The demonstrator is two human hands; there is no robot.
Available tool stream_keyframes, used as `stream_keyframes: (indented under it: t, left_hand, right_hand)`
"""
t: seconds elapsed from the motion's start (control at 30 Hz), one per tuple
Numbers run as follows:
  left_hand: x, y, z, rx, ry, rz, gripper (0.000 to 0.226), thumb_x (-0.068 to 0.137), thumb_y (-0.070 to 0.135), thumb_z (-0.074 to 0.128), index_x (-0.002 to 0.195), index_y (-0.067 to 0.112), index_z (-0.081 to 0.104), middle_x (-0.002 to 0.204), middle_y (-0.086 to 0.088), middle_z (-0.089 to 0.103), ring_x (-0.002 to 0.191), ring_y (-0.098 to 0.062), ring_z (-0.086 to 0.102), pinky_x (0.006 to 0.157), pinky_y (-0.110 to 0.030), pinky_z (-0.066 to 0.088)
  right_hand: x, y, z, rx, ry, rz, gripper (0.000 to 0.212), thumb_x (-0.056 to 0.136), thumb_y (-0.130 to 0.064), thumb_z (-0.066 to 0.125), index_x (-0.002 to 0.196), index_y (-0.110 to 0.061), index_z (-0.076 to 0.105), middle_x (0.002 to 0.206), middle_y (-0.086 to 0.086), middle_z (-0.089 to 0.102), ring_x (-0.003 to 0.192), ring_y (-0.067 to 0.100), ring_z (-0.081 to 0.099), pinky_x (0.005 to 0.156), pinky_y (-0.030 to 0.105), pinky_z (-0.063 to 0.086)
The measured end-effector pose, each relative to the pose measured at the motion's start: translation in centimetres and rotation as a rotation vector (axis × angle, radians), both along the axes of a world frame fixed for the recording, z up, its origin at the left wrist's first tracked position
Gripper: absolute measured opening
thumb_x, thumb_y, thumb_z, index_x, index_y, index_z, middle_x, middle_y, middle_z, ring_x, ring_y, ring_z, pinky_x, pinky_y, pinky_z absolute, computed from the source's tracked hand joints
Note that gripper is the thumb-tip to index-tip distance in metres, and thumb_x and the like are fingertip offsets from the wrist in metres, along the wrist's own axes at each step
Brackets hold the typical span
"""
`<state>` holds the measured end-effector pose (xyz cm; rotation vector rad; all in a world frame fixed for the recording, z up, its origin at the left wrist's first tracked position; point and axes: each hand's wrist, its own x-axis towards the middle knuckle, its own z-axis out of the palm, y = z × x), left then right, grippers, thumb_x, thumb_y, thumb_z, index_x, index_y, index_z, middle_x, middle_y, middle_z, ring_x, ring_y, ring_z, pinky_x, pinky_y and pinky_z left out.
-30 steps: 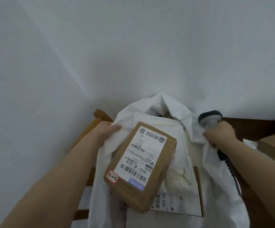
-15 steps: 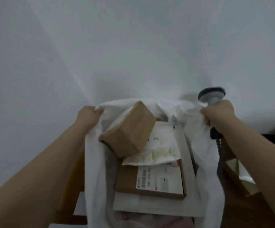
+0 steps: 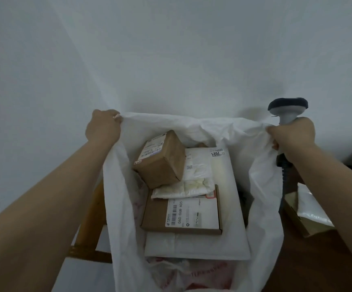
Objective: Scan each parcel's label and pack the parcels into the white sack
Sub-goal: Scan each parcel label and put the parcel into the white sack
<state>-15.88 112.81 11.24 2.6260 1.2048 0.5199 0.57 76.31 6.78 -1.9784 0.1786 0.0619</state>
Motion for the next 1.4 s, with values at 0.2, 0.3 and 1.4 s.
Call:
stream_keyframes:
  t: [0.2,0.3,1.4]
  left_hand:
    - [-0.1,-8.3,-1.9,0.310,-0.049,-0.355,0.063,0.081,0.055,0.052,0.133,0.019,0.054,0.134,-0.014,0.048,0.127,-0.036,0.039,0.104,-0.045,0.030]
    - [-1.1,-12.6,-5.1,0.350,0.261,-0.734,0.067,0.077,0.071,0.042,0.128,0.031,0.058,0.138,-0.004,0.050,0.133,-0.030,0.036,0.113,-0.049,0.022]
    - [-7.8,-28.2,-17.1,-0.324,0.710,-0.757,0.054,0.103,0.031,0.036,0.154,0.031,0.019,0.164,0.004,0.001,0.150,-0.027,-0.003,0.118,-0.055,-0.001]
  right_hand:
    - [-3.2,-2.3,-1.0,-0.125,0.034,0.115,0.045,0.078,-0.039,0.081,0.092,-0.003,0.058,0.067,0.011,0.062,0.049,0.017,0.057,0.048,0.026,0.040]
    - [-4.4,-3.4,-2.9,-0.231,0.056,0.164,0.066,0.068,-0.051,0.084,0.105,-0.005,0.056,0.080,0.011,0.066,0.053,0.016,0.064,0.050,0.027,0.047]
    - [-12.2,-8.7,-4.1,-0.008,0.169,0.192,0.056,0.068,-0.043,0.087,0.100,-0.009,0.056,0.083,0.013,0.067,0.060,0.019,0.063,0.064,0.038,0.059]
